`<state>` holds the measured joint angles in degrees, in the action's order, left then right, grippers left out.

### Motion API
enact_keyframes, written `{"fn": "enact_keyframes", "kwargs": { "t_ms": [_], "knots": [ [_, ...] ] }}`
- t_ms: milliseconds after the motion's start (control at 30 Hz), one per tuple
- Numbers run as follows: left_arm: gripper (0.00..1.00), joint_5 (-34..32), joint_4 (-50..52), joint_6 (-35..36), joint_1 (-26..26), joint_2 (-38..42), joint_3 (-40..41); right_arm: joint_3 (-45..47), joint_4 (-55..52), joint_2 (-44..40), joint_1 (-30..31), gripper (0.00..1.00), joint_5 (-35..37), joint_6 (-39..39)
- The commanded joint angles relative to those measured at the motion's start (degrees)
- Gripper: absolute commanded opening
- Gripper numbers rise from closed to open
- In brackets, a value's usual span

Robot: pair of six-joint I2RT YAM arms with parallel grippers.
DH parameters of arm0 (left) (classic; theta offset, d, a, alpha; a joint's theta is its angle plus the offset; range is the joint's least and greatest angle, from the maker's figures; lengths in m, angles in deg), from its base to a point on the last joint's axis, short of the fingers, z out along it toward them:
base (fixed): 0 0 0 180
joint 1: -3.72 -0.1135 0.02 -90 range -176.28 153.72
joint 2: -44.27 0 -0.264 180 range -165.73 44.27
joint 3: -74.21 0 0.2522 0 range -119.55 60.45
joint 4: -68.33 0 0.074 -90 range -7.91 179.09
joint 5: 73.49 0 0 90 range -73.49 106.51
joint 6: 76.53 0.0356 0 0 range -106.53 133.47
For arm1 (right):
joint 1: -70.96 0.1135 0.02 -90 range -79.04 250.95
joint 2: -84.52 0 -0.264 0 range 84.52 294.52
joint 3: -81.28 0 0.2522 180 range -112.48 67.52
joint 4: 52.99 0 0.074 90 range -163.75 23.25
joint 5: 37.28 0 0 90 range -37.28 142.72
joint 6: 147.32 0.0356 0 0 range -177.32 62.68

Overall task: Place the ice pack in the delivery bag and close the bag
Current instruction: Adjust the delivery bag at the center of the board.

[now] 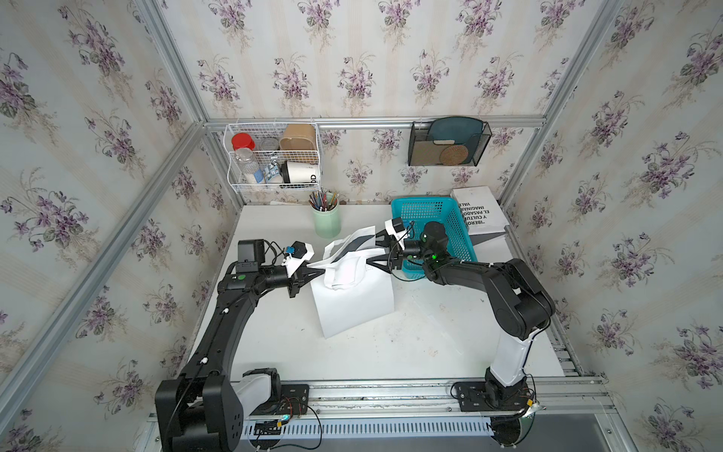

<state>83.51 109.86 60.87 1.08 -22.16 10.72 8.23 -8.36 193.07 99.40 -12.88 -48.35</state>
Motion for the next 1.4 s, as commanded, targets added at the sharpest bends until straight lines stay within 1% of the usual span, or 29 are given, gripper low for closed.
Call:
{"fn": "enact_keyframes", "kwargs": {
  "t_ms": [0,67,100,167,200,300,433,467,500,667,767,833,933,967,1000,1100,1133,1200,1267,1333,1367],
  "knots": [
    [0.0,-1.1,2.9,1.1,0.0,-0.4,-0.5,-1.5,5.1,1.3,0.1,0.7,-1.8,3.2],
    [0.0,-1.6,3.3,1.3,-0.1,-0.5,-0.7,-1.7,7.6,1.6,0.1,0.58,-2.6,5.0],
    [0.0,-1.7,3.5,1.3,-0.2,-0.6,-0.9,-1.7,8.4,1.6,0.2,0.5,-2.9,5.9],
    [0.0,-2.0,3.8,1.3,-0.2,-0.7,-1.2,-1.1,8.6,1.1,0.2,0.36,-3.1,6.2],
    [0.0,-2.0,3.8,1.3,-0.2,-0.8,-1.3,-0.5,8.5,0.7,0.1,0.31,-3.0,6.1],
    [0.0,-2.1,3.8,1.4,-0.2,-0.9,-1.4,0.9,8.2,-0.5,0.1,0.21,-2.3,5.2],
    [0.0,-2.7,3.8,1.2,-0.3,-1.1,-1.5,2.3,8.0,-2.4,0.0,0.04,0.5,4.8],
    [0.0,-3.3,3.7,0.8,-0.4,-1.1,-1.5,3.1,7.9,-3.5,-0.1,0.01,1.6,4.2],
    [0.0,-3.9,3.6,0.4,-0.4,-1.0,-1.6,3.9,7.6,-4.8,-0.1,0.0,2.9,3.5],
    [0.0,-10.8,2.2,-4.2,-0.7,0.0,-1.5,7.3,0.9,-12.2,-0.1,0.0,10.8,-4.7],
    [0.0,-12.7,-0.3,-7.0,-1.2,1.2,-0.5,8.8,-0.1,-14.3,0.0,0.0,12.3,-5.9],
    [0.0,-12.3,-1.9,-8.2,-1.4,1.6,0.2,9.7,-0.5,-14.4,0.0,0.12,12.3,-5.9],
    [0.0,-10.0,-3.0,-8.1,-1.4,1.4,1.1,10.6,-0.7,-14.2,0.1,0.24,10.8,-6.3],
    [0.0,-9.1,-2.9,-7.0,-1.3,1.2,1.3,10.7,-1.1,-14.2,0.1,0.29,10.4,-6.6],
    [0.0,-8.4,-2.0,-5.7,-1.4,1.1,1.0,10.6,-2.3,-14.7,0.1,0.36,10.4,-7.4],
    [0.0,-7.6,1.2,-0.3,-1.2,1.7,0.3,10.7,-10.4,-18.5,-0.3,0.59,12.3,-13.8],
    [0.0,-8.0,2.5,1.7,-1.1,2.1,0.1,10.8,-13.3,-19.8,-0.9,0.64,12.8,-15.7],
    [0.0,-9.6,4.8,4.4,-0.8,3.0,-0.4,10.4,-18.5,-23.5,-2.5,0.67,13.9,-18.8],
    [0.0,-10.7,6.1,5.6,-0.6,4.0,-0.7,8.9,-25.9,-28.0,-3.3,0.68,15.7,-23.7],
    [0.0,-11.2,6.1,5.6,-0.5,4.9,-0.6,6.1,-33.0,-31.3,-3.2,0.68,16.0,-28.2],
    [0.0,-11.3,5.4,5.0,-0.4,5.3,-0.5,4.5,-35.6,-32.1,-3.2,0.66,15.2,-28.9]
  ]
}}
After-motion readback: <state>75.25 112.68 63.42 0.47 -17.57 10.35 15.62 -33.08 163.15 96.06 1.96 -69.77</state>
